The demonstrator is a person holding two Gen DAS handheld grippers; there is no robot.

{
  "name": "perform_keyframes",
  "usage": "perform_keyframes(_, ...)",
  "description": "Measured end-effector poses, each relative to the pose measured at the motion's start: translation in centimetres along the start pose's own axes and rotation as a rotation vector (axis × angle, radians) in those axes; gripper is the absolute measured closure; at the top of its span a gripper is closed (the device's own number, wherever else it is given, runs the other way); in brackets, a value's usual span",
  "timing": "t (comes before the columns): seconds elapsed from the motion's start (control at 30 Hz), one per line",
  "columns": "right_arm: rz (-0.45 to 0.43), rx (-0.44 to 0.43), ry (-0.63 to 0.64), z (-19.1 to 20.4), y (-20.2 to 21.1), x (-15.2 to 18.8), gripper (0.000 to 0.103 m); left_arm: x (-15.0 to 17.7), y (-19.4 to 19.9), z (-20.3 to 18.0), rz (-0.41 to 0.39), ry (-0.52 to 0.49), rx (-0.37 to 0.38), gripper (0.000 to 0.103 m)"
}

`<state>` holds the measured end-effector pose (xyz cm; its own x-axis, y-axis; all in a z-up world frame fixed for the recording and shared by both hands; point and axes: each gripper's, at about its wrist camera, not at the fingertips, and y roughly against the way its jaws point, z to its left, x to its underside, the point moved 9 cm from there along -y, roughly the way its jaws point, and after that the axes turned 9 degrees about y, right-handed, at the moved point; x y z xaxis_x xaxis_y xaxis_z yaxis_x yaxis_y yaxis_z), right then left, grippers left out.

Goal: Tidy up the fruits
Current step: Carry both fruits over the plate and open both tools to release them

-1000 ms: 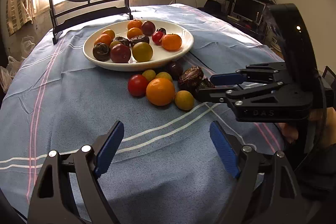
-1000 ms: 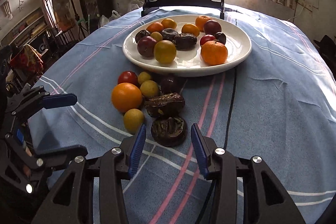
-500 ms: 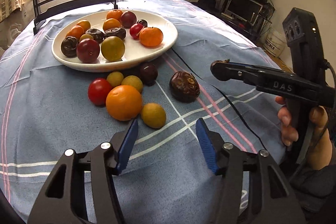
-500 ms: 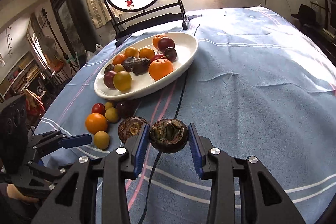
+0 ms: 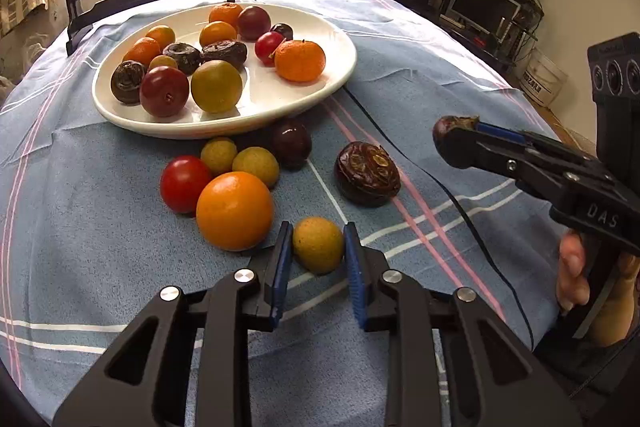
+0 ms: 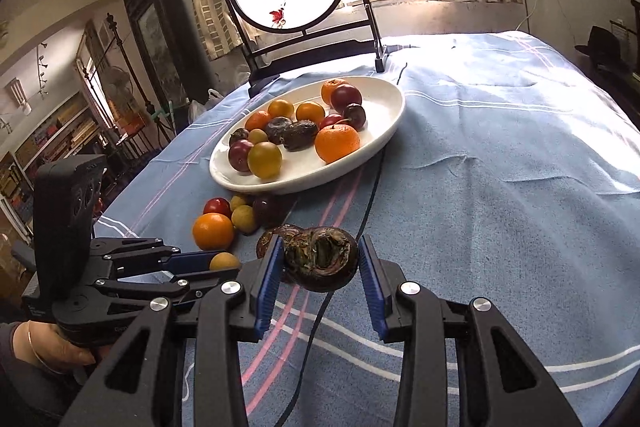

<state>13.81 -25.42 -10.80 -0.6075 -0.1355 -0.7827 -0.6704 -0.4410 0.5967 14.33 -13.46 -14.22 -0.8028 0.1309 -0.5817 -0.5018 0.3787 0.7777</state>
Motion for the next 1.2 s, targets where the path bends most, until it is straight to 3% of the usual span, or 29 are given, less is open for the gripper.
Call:
perform_keyframes(0.33, -0.008, 0.011, -0.002, 0.0, 0.1, 0.0, 0.065, 0.5, 4.6, 0.3, -0.129, -0.006, 0.045, 0.078)
perform_keyframes(0.47, -0.042, -0.018, -0.014, 0.1, 0.7, -0.4, 0.065, -0.9, 7.1, 1.2, -0.187, 0.014, 0.061, 0.078)
perform_keyframes(0.63, -0.012, -0.065, -0.067, 0.0, -0.1, -2.6, 0.065, -4.8, 8.3, 2.8, -0.231, 0.024, 0.064, 0.078)
perform_keyframes(0.87, -0.060, -0.051, -0.017, 0.1, -2.3, -11.6, 0.065, -12.1, 5.0, 4.5, -0.219, 0.017, 0.042, 0.078)
perform_keyframes(1.07, -0.011, -0.007, -0.018, -0.8, -8.4, -14.7, 0.064, -16.1, 0.5, 5.1, -0.166, 0.048, 0.054, 0.078)
perform_keyframes(1.13, -0.010, -0.002, -0.016, -0.9, -9.9, -15.1, 0.061, -16.7, -0.5, 5.8, -0.161, 0.072, 0.051, 0.053)
perform_keyframes(1.17, -0.011, 0.004, -0.017, -1.1, -10.3, -15.2, 0.057, -16.8, -0.7, 6.2, -0.156, 0.098, 0.062, 0.030)
perform_keyframes(1.2, -0.017, 0.009, -0.029, -1.3, -10.4, -15.2, 0.056, -16.8, -0.6, 6.7, -0.156, 0.128, 0.066, 0.026)
